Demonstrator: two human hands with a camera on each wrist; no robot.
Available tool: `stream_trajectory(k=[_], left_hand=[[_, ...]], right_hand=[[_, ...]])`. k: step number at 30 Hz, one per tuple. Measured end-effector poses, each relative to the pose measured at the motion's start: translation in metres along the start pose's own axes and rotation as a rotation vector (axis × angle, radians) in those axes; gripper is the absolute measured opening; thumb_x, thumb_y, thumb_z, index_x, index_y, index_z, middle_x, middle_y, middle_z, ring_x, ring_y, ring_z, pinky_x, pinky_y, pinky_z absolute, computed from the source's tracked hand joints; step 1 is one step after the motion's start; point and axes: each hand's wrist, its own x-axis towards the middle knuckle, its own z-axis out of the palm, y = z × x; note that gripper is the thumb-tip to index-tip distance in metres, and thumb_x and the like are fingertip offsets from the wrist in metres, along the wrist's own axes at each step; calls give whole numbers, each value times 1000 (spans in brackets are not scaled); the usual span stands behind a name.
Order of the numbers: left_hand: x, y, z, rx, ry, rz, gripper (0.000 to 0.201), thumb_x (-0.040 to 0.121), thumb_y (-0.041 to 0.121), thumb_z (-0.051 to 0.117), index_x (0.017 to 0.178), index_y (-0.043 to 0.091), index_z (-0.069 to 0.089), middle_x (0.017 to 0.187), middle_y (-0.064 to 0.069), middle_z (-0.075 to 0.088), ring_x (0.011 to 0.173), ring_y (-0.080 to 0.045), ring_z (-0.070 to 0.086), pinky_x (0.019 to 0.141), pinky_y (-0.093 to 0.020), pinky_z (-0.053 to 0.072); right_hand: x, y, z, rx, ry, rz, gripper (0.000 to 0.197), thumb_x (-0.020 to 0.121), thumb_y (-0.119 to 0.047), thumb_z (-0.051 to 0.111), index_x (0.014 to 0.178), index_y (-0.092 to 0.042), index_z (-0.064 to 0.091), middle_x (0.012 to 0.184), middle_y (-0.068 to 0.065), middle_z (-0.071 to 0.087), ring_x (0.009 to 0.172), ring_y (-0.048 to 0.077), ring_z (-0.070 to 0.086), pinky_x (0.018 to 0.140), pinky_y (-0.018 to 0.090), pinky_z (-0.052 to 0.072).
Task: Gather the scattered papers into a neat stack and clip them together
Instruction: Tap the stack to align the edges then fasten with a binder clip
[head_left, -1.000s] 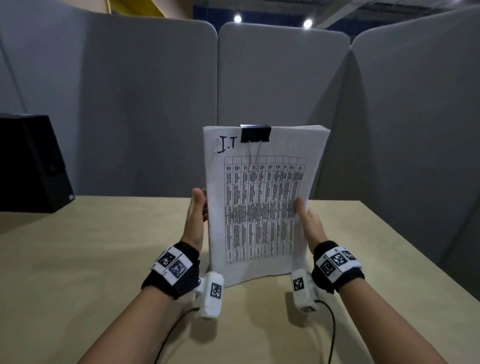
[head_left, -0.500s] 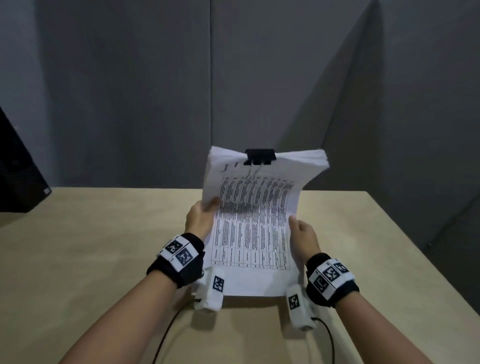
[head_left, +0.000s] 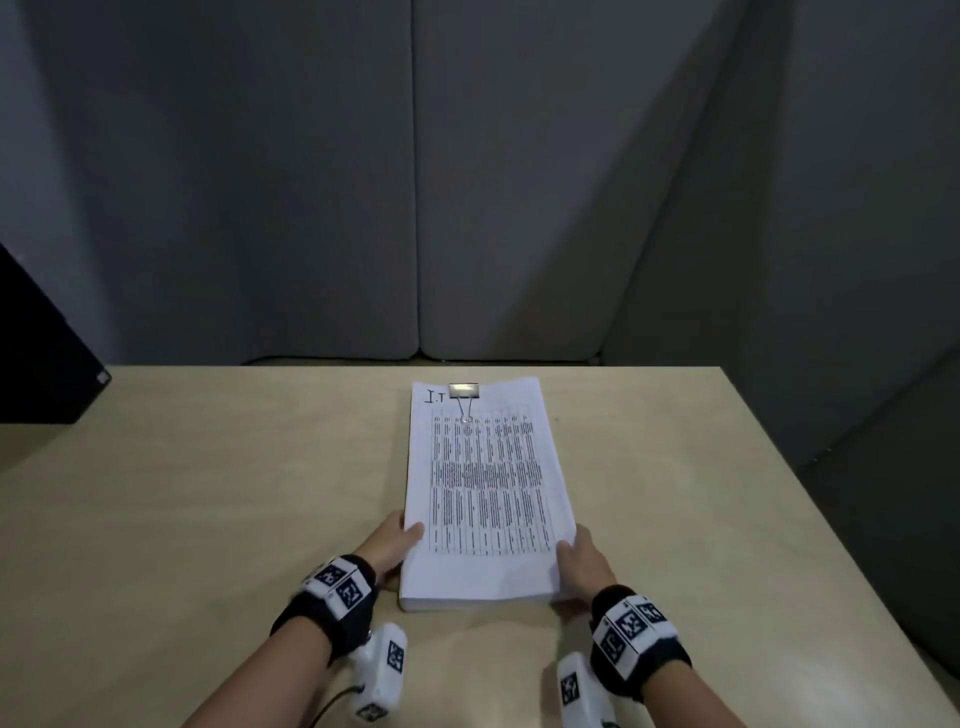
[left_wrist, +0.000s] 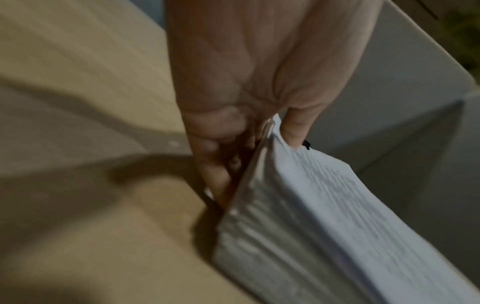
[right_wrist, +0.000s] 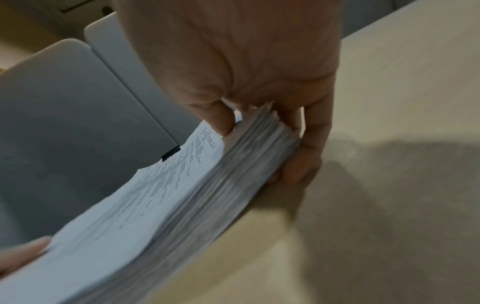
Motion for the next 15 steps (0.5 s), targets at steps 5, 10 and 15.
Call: stream_trajectory(k=[5,10,15], left_hand=[[-33,-17,1,-51,-165,-35,55,87,-13,44,124,26,34,124,-3,51,86,-20,57,51,-25,57],[-28,-40,10,-183,-53,45,65,80,-23,48,131,17,40,117,-9,58,68,-17,53,44,-20,48],[-35,-46,20,-178,76,67,71,75,-23,55,136,13,42,90,-12,59,55,-19,44,44,-23,41]], right_hand=[[-6,19,2,431,-58,43,39,88,7,26,118,-7,46,108,18,58,69,28,58,49,31,56],[-8,47,11,804,220,133,17,87,6,55,104,8,58,91,23,62,45,19,62,44,20,54],[-1,57,27,739,372,107,22,86,8,53,106,6,62,72,10,64,34,5,56,43,15,50]])
